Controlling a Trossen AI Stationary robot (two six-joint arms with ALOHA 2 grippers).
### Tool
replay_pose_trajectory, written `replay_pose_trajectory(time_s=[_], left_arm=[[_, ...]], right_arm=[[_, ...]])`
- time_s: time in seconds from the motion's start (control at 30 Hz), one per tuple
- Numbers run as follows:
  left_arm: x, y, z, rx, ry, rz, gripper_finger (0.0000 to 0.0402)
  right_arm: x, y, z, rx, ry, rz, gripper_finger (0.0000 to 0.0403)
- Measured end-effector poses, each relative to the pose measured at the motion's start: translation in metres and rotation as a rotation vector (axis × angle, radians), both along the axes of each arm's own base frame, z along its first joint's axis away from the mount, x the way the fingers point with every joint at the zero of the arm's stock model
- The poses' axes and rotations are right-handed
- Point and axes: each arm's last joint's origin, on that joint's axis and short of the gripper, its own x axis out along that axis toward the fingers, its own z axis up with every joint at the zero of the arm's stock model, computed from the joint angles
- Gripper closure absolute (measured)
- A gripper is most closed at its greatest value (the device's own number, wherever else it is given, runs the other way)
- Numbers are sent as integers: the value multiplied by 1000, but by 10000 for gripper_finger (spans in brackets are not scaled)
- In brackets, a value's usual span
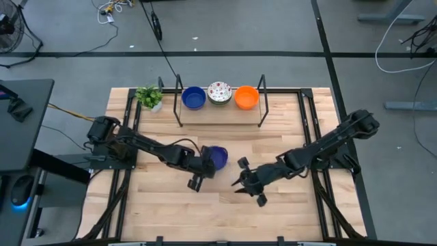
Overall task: Pick & Place Mini bowls
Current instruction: Stack the blue bowl on top of the blue bowls on the shelf
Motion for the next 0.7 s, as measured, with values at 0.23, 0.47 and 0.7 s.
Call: replay_pose_trajectory(time_s=[0.23,0.47,0.7], left_arm=[[-5,7,56,99,47,156,394],[-23,59,108,88,-49,318,396],[-32,139,125,-1,-130,551,393]], right_arm=[[-23,25,-1,123,92,-1,303],[-41,38,-29,138,99,-54,332],[-46,32,-45,117,71,-83,357]])
